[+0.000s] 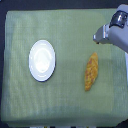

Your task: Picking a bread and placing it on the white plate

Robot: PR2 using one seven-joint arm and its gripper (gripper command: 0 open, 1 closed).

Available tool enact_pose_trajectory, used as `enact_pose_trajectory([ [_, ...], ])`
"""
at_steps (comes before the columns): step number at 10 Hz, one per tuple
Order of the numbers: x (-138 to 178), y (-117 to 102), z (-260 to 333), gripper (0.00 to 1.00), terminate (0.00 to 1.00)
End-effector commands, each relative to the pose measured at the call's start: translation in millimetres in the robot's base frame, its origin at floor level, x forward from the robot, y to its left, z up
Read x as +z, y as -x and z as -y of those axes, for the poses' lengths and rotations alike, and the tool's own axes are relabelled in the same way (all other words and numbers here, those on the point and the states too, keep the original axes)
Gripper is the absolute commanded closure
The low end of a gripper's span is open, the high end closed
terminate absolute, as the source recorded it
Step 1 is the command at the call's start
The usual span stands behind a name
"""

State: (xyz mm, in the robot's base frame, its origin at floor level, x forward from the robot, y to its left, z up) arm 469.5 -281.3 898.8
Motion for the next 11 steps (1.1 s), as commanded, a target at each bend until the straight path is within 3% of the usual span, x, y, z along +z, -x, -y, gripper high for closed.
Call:
enact_pose_trajectory([
  [1, -0.4, 0.1, -0.8, 0.00, 0.00],
  [5, -9.5, 8.7, -12.2, 0.00, 0.00],
  [11, -60.1, 57.4, -43.2, 0.00, 0.00],
])
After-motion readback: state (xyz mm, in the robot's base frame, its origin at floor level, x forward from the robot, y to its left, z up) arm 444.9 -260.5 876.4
